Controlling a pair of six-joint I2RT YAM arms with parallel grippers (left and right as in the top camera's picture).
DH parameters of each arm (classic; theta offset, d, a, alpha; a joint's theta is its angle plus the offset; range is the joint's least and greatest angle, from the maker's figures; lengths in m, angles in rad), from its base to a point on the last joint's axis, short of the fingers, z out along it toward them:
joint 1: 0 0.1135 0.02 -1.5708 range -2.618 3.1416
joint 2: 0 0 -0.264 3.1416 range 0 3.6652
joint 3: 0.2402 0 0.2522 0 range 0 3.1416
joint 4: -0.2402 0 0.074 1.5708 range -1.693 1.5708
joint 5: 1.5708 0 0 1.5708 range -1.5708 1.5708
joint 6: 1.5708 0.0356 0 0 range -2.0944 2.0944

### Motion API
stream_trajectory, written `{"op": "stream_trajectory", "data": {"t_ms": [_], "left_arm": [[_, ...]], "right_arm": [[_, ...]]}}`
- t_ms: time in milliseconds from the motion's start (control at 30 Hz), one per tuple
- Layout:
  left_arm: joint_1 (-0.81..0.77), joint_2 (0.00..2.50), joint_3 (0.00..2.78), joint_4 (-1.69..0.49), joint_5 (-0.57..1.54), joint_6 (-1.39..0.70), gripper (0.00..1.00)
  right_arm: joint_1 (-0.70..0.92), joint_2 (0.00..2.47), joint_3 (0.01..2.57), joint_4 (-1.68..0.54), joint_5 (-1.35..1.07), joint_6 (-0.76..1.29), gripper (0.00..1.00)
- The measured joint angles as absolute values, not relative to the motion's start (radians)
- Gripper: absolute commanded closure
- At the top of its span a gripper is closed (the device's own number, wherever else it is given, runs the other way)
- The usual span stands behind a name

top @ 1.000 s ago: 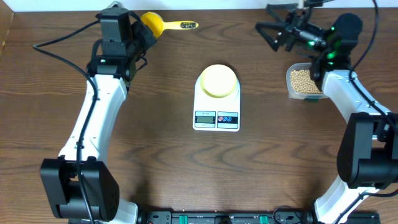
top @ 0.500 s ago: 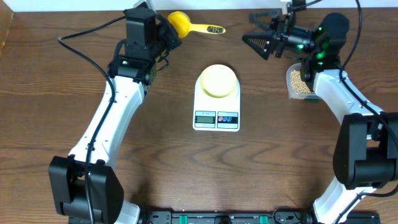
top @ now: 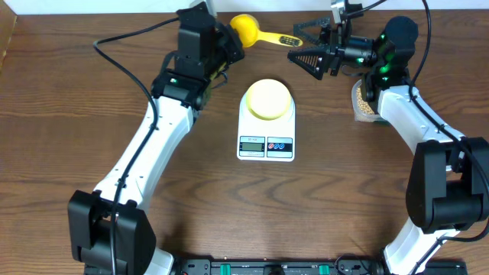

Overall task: Scoop item into bowl and weigh 50g on scale
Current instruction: 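Bring the right gripper to the scoop handle beside the left gripper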

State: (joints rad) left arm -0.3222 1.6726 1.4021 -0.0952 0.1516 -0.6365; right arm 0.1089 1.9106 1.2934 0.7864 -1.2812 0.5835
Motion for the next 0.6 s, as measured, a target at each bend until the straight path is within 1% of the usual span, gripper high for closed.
{"op": "stream_trajectory", "data": {"t_ms": [200, 567, 600], "left_arm": [[-0.352, 1.673, 1.402, -0.042, 0.152, -0.647, 0.92], [-0.361, 1.673, 1.402, -0.047, 0.152, -0.654, 0.92], [-0.361, 1.673, 1.402, -0.047, 0.152, -0.654, 0.92]], "right_arm": [[0.109, 1.911, 1.293, 0.786, -1.284, 0.583, 0.01], [0.109, 1.911, 1.293, 0.791, -1.278, 0.592, 0.01], [0.110, 1.911, 1.293, 0.792, -1.270, 0.601, 0.04]]}}
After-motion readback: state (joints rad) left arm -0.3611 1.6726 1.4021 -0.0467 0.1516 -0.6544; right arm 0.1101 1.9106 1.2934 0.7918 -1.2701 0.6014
